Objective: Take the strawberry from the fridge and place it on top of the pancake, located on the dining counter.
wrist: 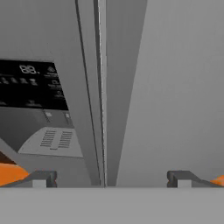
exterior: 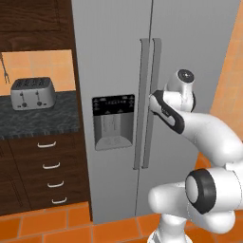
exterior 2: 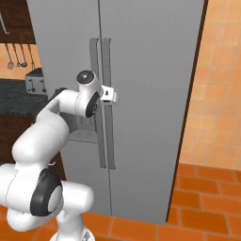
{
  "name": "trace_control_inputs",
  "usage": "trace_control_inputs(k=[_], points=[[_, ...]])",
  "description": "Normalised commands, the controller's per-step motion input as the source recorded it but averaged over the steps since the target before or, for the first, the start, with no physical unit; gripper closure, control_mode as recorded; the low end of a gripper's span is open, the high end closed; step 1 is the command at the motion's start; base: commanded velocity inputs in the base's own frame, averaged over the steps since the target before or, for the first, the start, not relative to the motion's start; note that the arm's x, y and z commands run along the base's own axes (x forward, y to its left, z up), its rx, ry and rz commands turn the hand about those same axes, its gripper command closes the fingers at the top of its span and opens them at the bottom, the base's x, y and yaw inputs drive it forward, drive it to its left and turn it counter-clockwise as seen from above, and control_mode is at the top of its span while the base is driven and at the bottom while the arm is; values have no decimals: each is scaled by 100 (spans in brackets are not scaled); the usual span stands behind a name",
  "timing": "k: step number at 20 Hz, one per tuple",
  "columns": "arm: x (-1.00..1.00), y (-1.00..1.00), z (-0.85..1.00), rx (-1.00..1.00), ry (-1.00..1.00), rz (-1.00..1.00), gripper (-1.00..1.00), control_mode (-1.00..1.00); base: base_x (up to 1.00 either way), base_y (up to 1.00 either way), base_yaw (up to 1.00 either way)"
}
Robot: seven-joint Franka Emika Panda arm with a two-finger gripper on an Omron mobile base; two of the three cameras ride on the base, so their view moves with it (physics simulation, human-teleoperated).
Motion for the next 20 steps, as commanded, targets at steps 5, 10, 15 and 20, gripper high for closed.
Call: trace_control_inputs(k=[5, 10, 15, 20], points=[[43, -3, -2, 0, -5, 0, -100, -100, 0, 0, 0], [49, -24, 0, 4, 0, 0, -100, -100, 0, 0, 0], [75, 0, -9, 1, 0, 0, -100, -100, 0, 0, 0], [60, 1, -12, 0, -3, 0, -100, -100, 0, 0, 0]])
